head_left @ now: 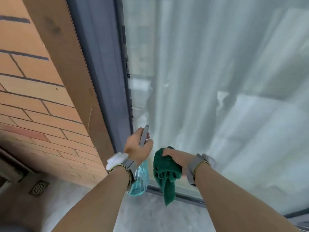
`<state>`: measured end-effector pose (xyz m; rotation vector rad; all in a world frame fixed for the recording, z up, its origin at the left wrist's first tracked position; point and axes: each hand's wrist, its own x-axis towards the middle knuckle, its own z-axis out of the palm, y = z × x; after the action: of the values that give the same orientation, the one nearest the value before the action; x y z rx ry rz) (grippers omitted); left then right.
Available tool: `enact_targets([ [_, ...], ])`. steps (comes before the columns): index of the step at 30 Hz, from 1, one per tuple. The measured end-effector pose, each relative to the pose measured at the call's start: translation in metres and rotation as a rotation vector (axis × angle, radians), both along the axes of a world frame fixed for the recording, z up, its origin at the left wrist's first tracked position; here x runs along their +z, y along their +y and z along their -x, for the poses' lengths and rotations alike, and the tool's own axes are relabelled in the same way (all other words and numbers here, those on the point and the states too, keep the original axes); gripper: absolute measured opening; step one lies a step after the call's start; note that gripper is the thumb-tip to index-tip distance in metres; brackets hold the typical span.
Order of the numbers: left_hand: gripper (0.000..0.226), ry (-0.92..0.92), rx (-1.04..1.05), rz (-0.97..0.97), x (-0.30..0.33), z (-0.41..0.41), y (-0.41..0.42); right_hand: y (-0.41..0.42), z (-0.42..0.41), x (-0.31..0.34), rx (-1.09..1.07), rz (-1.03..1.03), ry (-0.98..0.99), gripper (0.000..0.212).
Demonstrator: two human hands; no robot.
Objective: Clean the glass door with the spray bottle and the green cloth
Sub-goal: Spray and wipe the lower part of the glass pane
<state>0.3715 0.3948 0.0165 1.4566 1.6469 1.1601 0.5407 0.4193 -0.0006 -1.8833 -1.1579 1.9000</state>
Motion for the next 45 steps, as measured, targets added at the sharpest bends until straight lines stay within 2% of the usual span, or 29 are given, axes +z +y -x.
enact_targets([
  [3,0.003,0.004,0.043,-0.095,-0.024,0.001,0.018,0.011,0.003,-0.021,0.072,0.035,0.047,0.057],
  [6,0.003,0.031,0.045,-0.215,-0.047,0.001,0.024,0.019,0.003,-0.042,0.246,-0.023,0.059,0.053],
  [9,0.01,0.037,0.049,-0.282,-0.056,0.003,0.032,0.026,-0.002,-0.04,0.243,-0.046,0.016,0.064],
  [12,0.005,0.053,0.103,-0.325,-0.054,0.006,0.032,0.024,-0.009,-0.029,0.235,-0.114,-0.01,0.071],
  [15,0.008,0.048,0.104,-0.323,-0.034,0.006,0.027,0.019,-0.013,-0.003,0.278,-0.133,-0.021,0.066],
  [19,0.027,0.03,0.077,-0.364,0.031,0.007,0.019,0.016,-0.012,0.058,0.348,-0.201,0.036,0.046],
  [24,0.015,0.086,0.051,-0.463,0.119,0.007,0.024,0.012,0.0,0.134,0.201,-0.399,0.145,0.049],
  [28,0.019,0.083,0.015,-0.49,0.158,0.004,0.022,0.009,0.009,0.16,-0.033,-0.5,0.265,0.051],
  [33,0.019,0.143,-0.003,-0.459,0.181,0.004,0.018,0.004,0.013,0.18,-0.315,-0.582,0.429,0.032],
  [40,0.024,0.115,-0.008,-0.486,0.191,0.008,0.017,0.005,0.022,0.193,-0.43,-0.602,0.589,0.04],
  [45,0.025,0.137,-0.039,-0.457,0.189,0.008,0.018,0.013,0.036,0.187,-0.565,-0.637,0.624,0.045],
])
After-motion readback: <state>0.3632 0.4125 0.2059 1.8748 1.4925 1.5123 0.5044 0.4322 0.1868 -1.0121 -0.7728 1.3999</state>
